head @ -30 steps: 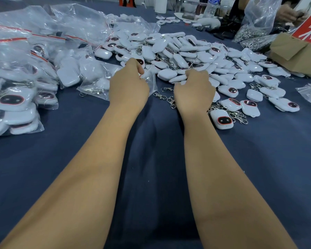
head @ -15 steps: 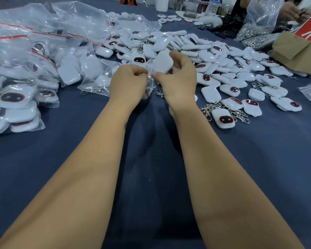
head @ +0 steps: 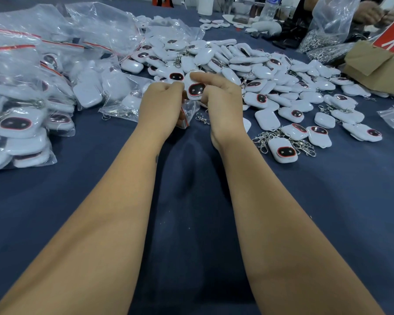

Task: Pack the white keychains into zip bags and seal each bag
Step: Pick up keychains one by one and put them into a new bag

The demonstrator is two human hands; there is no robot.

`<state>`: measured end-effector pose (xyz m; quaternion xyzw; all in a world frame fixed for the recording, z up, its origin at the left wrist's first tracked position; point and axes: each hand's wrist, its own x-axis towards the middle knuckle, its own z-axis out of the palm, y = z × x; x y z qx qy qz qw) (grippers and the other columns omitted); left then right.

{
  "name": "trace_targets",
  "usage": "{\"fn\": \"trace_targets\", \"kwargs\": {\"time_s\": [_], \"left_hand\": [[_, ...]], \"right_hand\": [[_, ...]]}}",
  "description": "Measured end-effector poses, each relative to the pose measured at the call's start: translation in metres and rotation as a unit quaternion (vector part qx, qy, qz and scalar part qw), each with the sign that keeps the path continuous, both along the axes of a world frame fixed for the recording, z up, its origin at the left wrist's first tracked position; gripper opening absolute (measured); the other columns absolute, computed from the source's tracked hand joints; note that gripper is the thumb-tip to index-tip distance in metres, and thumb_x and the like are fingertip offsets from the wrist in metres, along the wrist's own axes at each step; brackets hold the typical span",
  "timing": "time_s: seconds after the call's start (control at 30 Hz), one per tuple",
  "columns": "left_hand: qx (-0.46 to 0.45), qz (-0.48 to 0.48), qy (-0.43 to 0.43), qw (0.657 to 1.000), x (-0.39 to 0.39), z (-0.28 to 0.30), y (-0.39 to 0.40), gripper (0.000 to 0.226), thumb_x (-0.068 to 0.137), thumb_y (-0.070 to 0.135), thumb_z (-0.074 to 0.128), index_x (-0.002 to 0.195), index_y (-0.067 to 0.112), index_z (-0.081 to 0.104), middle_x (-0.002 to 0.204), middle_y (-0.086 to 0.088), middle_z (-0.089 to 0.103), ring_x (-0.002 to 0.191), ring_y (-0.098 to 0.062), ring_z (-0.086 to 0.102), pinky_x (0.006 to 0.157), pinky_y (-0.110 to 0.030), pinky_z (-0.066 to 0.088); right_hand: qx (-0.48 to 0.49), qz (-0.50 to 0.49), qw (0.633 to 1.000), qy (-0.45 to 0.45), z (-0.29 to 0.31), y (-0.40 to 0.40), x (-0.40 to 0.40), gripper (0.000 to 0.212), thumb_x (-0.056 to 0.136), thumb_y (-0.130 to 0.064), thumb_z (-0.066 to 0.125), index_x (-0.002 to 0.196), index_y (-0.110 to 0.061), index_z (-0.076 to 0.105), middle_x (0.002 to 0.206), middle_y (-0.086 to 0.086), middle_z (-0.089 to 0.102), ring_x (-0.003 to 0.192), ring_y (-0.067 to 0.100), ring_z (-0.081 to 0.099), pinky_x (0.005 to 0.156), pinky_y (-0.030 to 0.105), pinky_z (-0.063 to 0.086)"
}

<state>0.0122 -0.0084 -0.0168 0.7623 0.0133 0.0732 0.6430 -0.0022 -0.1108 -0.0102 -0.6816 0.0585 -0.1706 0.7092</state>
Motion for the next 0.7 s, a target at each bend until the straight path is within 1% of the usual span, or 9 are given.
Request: {"fn": "trace_targets", "kwargs": {"time_s": [0.07, 0.17, 0.27, 0.33, 0.4, 0.47, 0.57, 0.63, 0.7], "left_hand": [[0.005, -0.015, -0.015, 1.0, 0.0, -0.002, 0.0, 0.02, 0.082, 0.027, 0.054, 0.069, 0.012, 0.059, 0.047, 0.001, 0.052, 0.042, -0.018, 0.051, 0.056, -0.033, 0.047], [0.03, -0.019, -0.033, 0.999, 0.002, -0.005, 0.001, 0.028, 0.079, 0.024, 0.053, 0.076, -0.002, 0.061, 0.05, -0.002, 0.049, 0.042, -0.018, 0.05, 0.058, -0.038, 0.049], [0.046, -0.019, -0.043, 0.998, 0.004, -0.007, 0.002, 0.029, 0.078, 0.023, 0.051, 0.075, -0.004, 0.06, 0.05, 0.0, 0.046, 0.047, -0.019, 0.048, 0.06, -0.048, 0.055], [0.047, -0.022, -0.045, 0.998, 0.005, -0.007, 0.003, 0.024, 0.078, 0.023, 0.051, 0.069, 0.003, 0.059, 0.046, 0.006, 0.044, 0.05, -0.02, 0.048, 0.065, -0.052, 0.056], [0.048, -0.027, -0.046, 0.997, 0.005, -0.008, 0.003, 0.022, 0.078, 0.024, 0.051, 0.065, 0.008, 0.058, 0.043, 0.009, 0.043, 0.052, -0.021, 0.048, 0.068, -0.053, 0.056], [0.053, -0.031, -0.044, 0.997, 0.005, -0.008, 0.003, 0.022, 0.079, 0.025, 0.052, 0.06, 0.015, 0.057, 0.042, 0.009, 0.045, 0.05, -0.02, 0.05, 0.068, -0.051, 0.057], [0.05, -0.035, -0.041, 0.997, 0.005, -0.008, 0.003, 0.022, 0.082, 0.025, 0.054, 0.062, 0.019, 0.061, 0.042, 0.009, 0.051, 0.043, -0.012, 0.053, 0.058, -0.036, 0.054], [0.04, -0.037, -0.034, 0.998, 0.005, -0.007, 0.003, 0.02, 0.081, 0.025, 0.056, 0.063, 0.02, 0.063, 0.042, 0.009, 0.052, 0.041, -0.009, 0.053, 0.052, -0.025, 0.05], [0.034, -0.04, -0.029, 0.998, 0.004, -0.005, 0.004, 0.016, 0.076, 0.028, 0.059, 0.063, 0.022, 0.064, 0.042, 0.009, 0.053, 0.041, -0.009, 0.053, 0.047, -0.019, 0.046]], "right_hand": [[0.005, 0.01, 1.0, -0.002, 0.0, 0.001, -0.001, 0.041, 0.081, 0.01, 0.048, 0.092, -0.02, 0.073, 0.113, 0.012, 0.071, 0.105, 0.028, 0.066, 0.1, 0.043, 0.051], [-0.032, 0.021, 0.999, -0.025, -0.003, 0.0, -0.003, 0.043, 0.085, 0.01, 0.053, 0.11, -0.022, 0.067, 0.11, 0.001, 0.068, 0.089, 0.015, 0.065, 0.093, 0.031, 0.054], [0.0, 0.036, 0.999, -0.006, -0.004, -0.003, -0.001, 0.047, 0.087, 0.011, 0.056, 0.128, -0.011, 0.056, 0.111, 0.012, 0.068, 0.098, 0.022, 0.066, 0.096, 0.038, 0.054], [0.037, 0.044, 0.998, 0.01, -0.004, -0.004, 0.0, 0.045, 0.088, 0.014, 0.054, 0.13, -0.004, 0.055, 0.113, 0.018, 0.068, 0.099, 0.024, 0.066, 0.099, 0.042, 0.052], [0.065, 0.05, 0.997, 0.015, -0.003, -0.005, -0.001, 0.041, 0.088, 0.016, 0.053, 0.124, -0.004, 0.057, 0.111, 0.02, 0.068, 0.097, 0.026, 0.066, 0.099, 0.044, 0.052], [0.084, 0.049, 0.995, 0.014, -0.003, -0.007, -0.001, 0.039, 0.087, 0.018, 0.053, 0.116, -0.006, 0.059, 0.103, 0.018, 0.069, 0.091, 0.024, 0.066, 0.092, 0.038, 0.056], [0.107, 0.047, 0.993, 0.023, -0.001, -0.011, 0.0, 0.035, 0.085, 0.019, 0.054, 0.102, -0.011, 0.059, 0.085, 0.006, 0.069, 0.074, 0.016, 0.067, 0.072, 0.025, 0.056], [0.13, 0.054, 0.99, 0.026, 0.0, -0.012, 0.0, 0.036, 0.084, 0.02, 0.053, 0.096, -0.014, 0.057, 0.081, 0.004, 0.068, 0.072, 0.016, 0.066, 0.072, 0.026, 0.056], [0.147, 0.06, 0.987, 0.026, 0.001, -0.012, -0.001, 0.036, 0.084, 0.021, 0.053, 0.093, -0.013, 0.056, 0.083, 0.007, 0.067, 0.074, 0.02, 0.066, 0.075, 0.029, 0.057]]}}
